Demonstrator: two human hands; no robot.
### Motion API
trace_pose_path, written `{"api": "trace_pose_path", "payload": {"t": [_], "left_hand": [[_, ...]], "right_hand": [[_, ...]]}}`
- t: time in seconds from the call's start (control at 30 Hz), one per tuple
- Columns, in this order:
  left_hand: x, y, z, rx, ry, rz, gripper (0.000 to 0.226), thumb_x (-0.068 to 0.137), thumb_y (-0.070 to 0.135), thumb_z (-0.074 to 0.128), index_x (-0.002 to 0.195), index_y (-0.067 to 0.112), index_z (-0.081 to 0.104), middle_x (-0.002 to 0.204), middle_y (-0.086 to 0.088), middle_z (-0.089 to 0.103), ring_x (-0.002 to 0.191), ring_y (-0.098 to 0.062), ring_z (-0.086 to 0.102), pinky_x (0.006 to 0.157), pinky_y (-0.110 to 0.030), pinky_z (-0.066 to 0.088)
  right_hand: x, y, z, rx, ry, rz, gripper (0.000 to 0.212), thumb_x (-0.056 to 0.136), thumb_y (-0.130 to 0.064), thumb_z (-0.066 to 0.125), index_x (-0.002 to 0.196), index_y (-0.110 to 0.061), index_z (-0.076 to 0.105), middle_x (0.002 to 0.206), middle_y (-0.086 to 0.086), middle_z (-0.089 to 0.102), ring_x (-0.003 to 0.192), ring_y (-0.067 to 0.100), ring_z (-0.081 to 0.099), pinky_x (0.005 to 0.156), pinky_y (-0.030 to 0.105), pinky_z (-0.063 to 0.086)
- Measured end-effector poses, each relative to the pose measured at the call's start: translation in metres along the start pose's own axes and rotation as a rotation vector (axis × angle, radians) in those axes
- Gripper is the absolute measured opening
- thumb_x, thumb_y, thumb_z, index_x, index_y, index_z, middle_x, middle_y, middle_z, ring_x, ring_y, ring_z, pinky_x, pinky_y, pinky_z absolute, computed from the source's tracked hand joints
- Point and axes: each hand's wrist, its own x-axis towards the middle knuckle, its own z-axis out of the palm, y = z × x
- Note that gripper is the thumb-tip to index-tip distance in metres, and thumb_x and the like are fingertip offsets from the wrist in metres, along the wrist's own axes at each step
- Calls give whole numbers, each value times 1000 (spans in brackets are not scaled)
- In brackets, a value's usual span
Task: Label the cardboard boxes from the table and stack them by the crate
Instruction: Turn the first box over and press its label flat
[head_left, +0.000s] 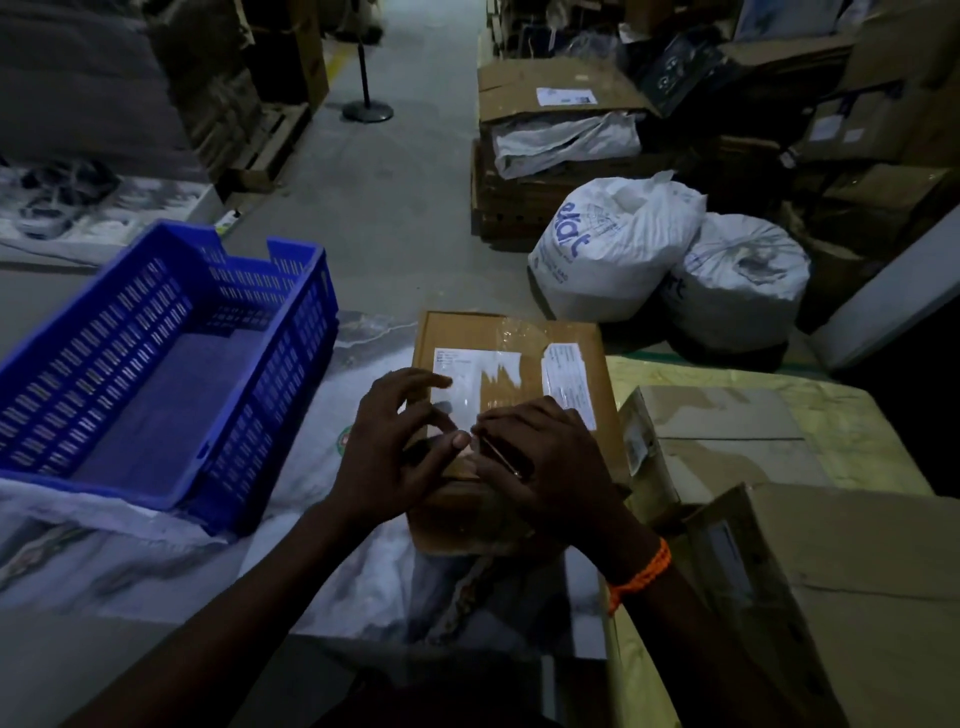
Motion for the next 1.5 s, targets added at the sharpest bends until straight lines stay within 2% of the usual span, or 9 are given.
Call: {"api": "trace_pose_path", "payload": {"t": [0.17,0.37,0.47,0.7,0.87,1.17,1.33,1.43,1.5], "left_hand": [[40,10,-5,64,-230,-40,43,99,44,51,131,18,65,143,-2,58,133,-19,50,109,-45,42],[73,4,16,465,-589,-181,75,99,55,11,162,15,14,171,-6,5,157,-22,3,124,-52,4],[68,3,18,511,-592,-183,85,91,58,-5,163,16,8,171,-3,0,158,-20,-1,124,-51,0],[58,8,22,530,-535,-159,83,92,54,-4,163,14,15,170,-5,8,157,-21,5,124,-49,1],[54,14,15,498,-503,-131,83,93,56,-2,162,13,19,170,-7,9,157,-25,6,123,-54,-1],[27,23,18,499,-476,-128,76,99,59,3,163,20,17,170,-4,4,158,-23,3,121,-51,-5],[23,20,22,503,-431,-117,74,101,58,10,162,18,21,170,-5,7,157,-24,3,123,-52,3],[21,18,23,394,-354,-180,80,98,65,15,163,19,14,170,-4,-3,156,-22,-7,125,-46,3],[17,15,24,239,-259,-314,88,95,72,28,163,23,5,170,-3,-11,157,-21,-10,123,-36,0]], "right_hand": [[27,10,-14,17,-104,172,54,98,-53,49,136,-18,63,139,5,64,128,24,57,106,51,46],[49,28,-7,-269,-361,357,86,99,-71,8,164,-17,17,173,4,12,159,23,9,127,48,7],[47,25,-3,-302,-361,366,98,86,-72,-10,166,-19,12,174,1,5,160,20,4,128,49,4],[36,23,4,-305,-318,354,92,92,-71,-5,166,-20,13,174,-1,6,160,18,3,127,47,0],[36,23,-5,-262,-368,360,108,79,-84,-19,166,-24,6,174,-2,-1,160,16,-4,126,46,-4],[0,30,-12,-343,-322,423,87,88,-77,-2,164,-33,-5,171,-9,-18,154,13,-24,124,56,-8],[-5,32,-3,-303,-204,395,84,94,-74,14,165,-30,11,174,0,0,160,24,-5,124,58,3],[-6,33,-3,-228,-198,469,92,90,-81,20,165,-31,-1,174,2,-8,159,23,-11,124,50,7],[-4,38,-5,-61,-150,622,104,86,-84,42,165,-30,0,174,3,-2,159,23,-1,124,42,8]]}}
